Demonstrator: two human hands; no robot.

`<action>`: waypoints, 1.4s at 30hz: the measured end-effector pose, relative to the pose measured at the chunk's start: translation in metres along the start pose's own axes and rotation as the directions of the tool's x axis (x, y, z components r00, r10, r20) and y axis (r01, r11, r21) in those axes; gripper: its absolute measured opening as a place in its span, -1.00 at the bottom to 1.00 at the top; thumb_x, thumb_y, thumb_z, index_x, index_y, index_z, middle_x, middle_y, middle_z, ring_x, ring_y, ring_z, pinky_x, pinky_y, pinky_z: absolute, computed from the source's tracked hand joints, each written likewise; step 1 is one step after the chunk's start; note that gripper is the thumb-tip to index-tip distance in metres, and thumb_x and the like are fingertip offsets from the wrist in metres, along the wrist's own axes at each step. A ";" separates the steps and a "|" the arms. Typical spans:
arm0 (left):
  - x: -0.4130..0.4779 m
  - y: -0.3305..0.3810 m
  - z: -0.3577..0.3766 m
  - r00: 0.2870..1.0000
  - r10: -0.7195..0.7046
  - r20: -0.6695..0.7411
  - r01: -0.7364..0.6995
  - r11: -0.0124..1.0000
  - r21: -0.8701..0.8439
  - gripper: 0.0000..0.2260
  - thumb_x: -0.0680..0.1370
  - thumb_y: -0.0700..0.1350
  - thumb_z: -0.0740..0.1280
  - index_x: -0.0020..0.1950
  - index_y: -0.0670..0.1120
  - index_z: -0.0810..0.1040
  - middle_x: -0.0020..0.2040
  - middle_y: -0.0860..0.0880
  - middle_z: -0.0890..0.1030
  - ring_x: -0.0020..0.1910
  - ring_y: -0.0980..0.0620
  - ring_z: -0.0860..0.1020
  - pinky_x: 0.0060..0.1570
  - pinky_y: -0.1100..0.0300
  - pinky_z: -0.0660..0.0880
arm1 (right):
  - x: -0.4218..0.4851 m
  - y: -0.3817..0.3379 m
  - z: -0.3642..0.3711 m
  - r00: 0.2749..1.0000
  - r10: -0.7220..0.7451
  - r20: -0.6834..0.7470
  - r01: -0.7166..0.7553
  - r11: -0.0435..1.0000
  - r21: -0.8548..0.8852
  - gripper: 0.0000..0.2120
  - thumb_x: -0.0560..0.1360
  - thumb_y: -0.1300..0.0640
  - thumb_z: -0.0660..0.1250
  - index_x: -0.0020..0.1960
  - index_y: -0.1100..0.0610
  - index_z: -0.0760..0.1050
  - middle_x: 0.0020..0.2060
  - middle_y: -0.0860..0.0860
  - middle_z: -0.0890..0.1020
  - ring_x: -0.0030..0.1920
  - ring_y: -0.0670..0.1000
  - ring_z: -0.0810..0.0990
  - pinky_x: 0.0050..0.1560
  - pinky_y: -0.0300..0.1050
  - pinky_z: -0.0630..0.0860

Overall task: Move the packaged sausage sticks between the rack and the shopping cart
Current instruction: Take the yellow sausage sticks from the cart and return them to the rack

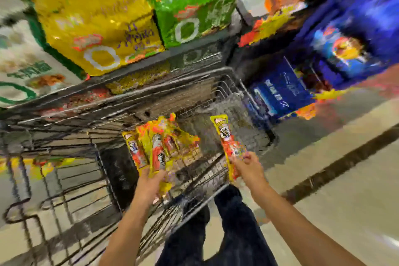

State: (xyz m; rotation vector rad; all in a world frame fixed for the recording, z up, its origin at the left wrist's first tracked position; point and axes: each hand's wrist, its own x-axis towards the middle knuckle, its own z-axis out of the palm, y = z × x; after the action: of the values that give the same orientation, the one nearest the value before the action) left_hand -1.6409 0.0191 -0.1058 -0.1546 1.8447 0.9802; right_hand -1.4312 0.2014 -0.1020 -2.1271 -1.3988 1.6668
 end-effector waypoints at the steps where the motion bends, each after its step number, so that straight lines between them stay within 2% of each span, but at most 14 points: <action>1: 0.002 -0.007 0.003 0.999 0.008 0.031 -0.009 1.000 0.030 -0.35 0.32 0.18 0.48 0.32 -0.04 0.41 0.11 -0.17 0.61 -0.08 -0.11 0.64 -0.02 -0.07 0.62 | -0.011 0.004 -0.018 1.000 0.014 -0.020 -0.013 0.998 0.059 -0.75 0.41 0.04 0.50 -0.15 0.03 0.40 -0.26 0.10 0.60 -0.34 0.06 0.53 -0.19 0.11 0.51; 4: 0.022 -0.028 0.027 0.999 -0.004 0.042 -0.005 0.977 0.214 -0.29 0.27 0.35 0.47 0.32 0.07 0.42 0.21 -0.14 0.59 0.07 -0.17 0.62 0.12 -0.13 0.54 | -0.045 0.023 -0.067 0.995 0.048 -0.088 -0.028 0.978 0.209 -0.85 0.43 0.13 0.47 -0.15 0.06 0.48 -0.31 0.07 0.62 -0.32 0.09 0.57 -0.15 0.19 0.57; 6: -0.035 0.022 0.071 0.991 0.024 0.133 -0.061 0.957 0.283 -0.51 0.46 0.13 0.44 0.30 -0.04 0.44 0.20 -0.18 0.57 0.06 -0.11 0.60 0.06 0.06 0.51 | -0.067 0.040 -0.105 0.982 0.087 -0.170 -0.032 0.952 0.303 -0.84 0.44 0.16 0.47 -0.24 0.06 0.50 -0.37 0.01 0.61 -0.28 0.09 0.58 -0.10 0.18 0.56; 8: -0.072 0.052 0.112 0.968 0.058 0.246 -0.127 0.953 0.275 -0.82 0.55 -0.17 0.38 0.11 -0.09 0.47 -0.05 -0.18 0.61 -0.14 -0.04 0.60 -0.21 0.19 0.53 | -0.085 0.055 -0.138 0.966 0.134 -0.223 -0.037 0.919 0.392 -0.83 0.46 0.17 0.46 -0.26 0.06 0.52 -0.36 -0.01 0.62 -0.25 0.07 0.59 -0.11 0.06 0.55; 9: -0.082 0.062 0.131 0.952 0.073 0.297 -0.165 0.941 0.297 -0.86 0.52 -0.19 0.39 0.04 -0.07 0.49 -0.15 -0.14 0.62 -0.18 -0.05 0.59 -0.29 0.21 0.52 | -0.095 0.059 -0.154 0.955 0.162 -0.247 -0.039 0.897 0.441 -0.85 0.47 0.16 0.46 -0.25 0.07 0.53 -0.35 0.01 0.63 -0.27 0.06 0.60 -0.16 -0.02 0.54; 13: -0.134 0.085 0.209 0.857 0.061 0.512 -0.290 0.879 0.380 -0.87 0.48 -0.11 0.41 -0.01 -0.04 0.51 -0.15 -0.10 0.64 -0.13 -0.12 0.58 -0.16 0.05 0.55 | -0.119 0.091 -0.212 0.916 0.251 -0.312 -0.015 0.799 0.601 -0.64 0.37 -0.04 0.50 -0.02 0.21 0.55 -0.28 0.11 0.66 -0.33 0.06 0.60 -0.26 -0.04 0.59; 15: -0.160 0.086 0.248 0.832 0.045 0.553 -0.316 0.858 0.406 -0.92 0.54 -0.20 0.35 0.01 -0.14 0.49 -0.22 -0.18 0.64 -0.24 -0.12 0.59 -0.34 0.12 0.51 | -0.130 0.106 -0.241 0.897 0.291 -0.333 0.014 0.734 0.679 -0.77 0.48 0.09 0.44 0.05 0.19 0.52 -0.18 0.06 0.64 -0.26 -0.01 0.60 -0.37 -0.22 0.53; 17: -0.183 0.086 0.294 0.811 0.022 0.584 -0.325 0.848 0.419 -0.85 0.52 -0.17 0.39 0.03 -0.17 0.49 -0.20 -0.20 0.62 -0.29 -0.09 0.60 -0.24 0.00 0.56 | -0.135 0.119 -0.274 0.872 0.321 -0.369 0.049 0.693 0.719 -0.83 0.52 0.15 0.40 0.08 0.14 0.52 -0.12 0.01 0.62 -0.20 -0.08 0.60 -0.43 -0.38 0.47; 19: -0.201 0.082 0.336 0.784 -0.004 0.620 -0.346 0.828 0.442 -0.70 0.42 -0.06 0.47 0.04 -0.16 0.50 -0.16 -0.20 0.63 -0.27 -0.09 0.61 -0.11 -0.11 0.58 | -0.137 0.136 -0.304 0.850 0.335 -0.407 0.094 0.663 0.743 -0.81 0.51 0.15 0.41 0.10 0.15 0.53 -0.11 0.03 0.64 -0.21 -0.06 0.61 -0.44 -0.37 0.47; 24: -0.248 0.065 0.437 0.730 -0.056 0.682 -0.437 0.729 0.527 -0.83 0.56 -0.12 0.37 0.10 -0.18 0.52 -0.06 -0.26 0.65 -0.39 0.02 0.60 -0.46 0.23 0.48 | -0.126 0.175 -0.382 0.810 0.370 -0.454 0.154 0.614 0.774 -0.71 0.51 0.09 0.42 0.19 0.13 0.51 -0.04 0.04 0.64 -0.14 0.01 0.64 -0.29 -0.22 0.52; 31: -0.289 0.056 0.549 0.687 -0.011 0.727 -0.453 0.776 0.439 -0.70 0.55 -0.05 0.37 0.17 -0.22 0.53 -0.08 -0.21 0.66 -0.22 -0.07 0.65 -0.31 0.16 0.57 | -0.091 0.194 -0.494 0.819 0.341 -0.462 0.178 0.613 0.769 -0.69 0.51 0.04 0.42 0.20 0.07 0.47 0.05 0.08 0.62 -0.02 0.06 0.64 -0.12 -0.07 0.59; 35: -0.307 0.067 0.595 0.688 0.011 0.725 -0.438 0.803 0.404 -0.76 0.55 -0.04 0.38 0.15 -0.13 0.53 -0.04 -0.21 0.67 -0.26 -0.04 0.67 -0.33 0.15 0.59 | -0.069 0.182 -0.548 0.836 0.291 -0.465 0.176 0.660 0.730 -0.67 0.50 0.00 0.43 0.22 0.03 0.46 0.07 0.02 0.60 0.03 0.04 0.62 -0.07 -0.07 0.59; 39: -0.309 0.082 0.625 0.694 0.118 0.710 -0.467 0.825 0.319 -0.87 0.55 -0.02 0.38 0.08 0.02 0.54 0.02 -0.17 0.66 -0.06 -0.14 0.67 -0.20 0.06 0.60 | -0.040 0.153 -0.591 0.859 0.202 -0.470 0.215 0.692 0.689 -0.68 0.51 0.04 0.42 0.22 0.06 0.47 0.08 0.01 0.60 0.01 -0.02 0.62 -0.16 -0.17 0.56; 42: -0.301 0.096 0.646 0.700 0.241 0.672 -0.512 0.826 0.236 -0.75 0.49 0.12 0.42 0.12 0.06 0.58 0.03 -0.14 0.66 -0.02 -0.12 0.65 -0.14 0.03 0.59 | -0.014 0.121 -0.619 0.890 0.091 -0.446 0.253 0.715 0.651 -0.70 0.49 0.08 0.43 0.20 0.05 0.50 0.06 -0.01 0.63 -0.03 -0.04 0.64 -0.21 -0.21 0.56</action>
State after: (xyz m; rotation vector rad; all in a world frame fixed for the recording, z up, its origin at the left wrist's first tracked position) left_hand -1.0817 0.4312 0.0821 0.7762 1.4216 0.7599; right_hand -0.8588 0.3909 0.0848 -1.7743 -0.5651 1.2447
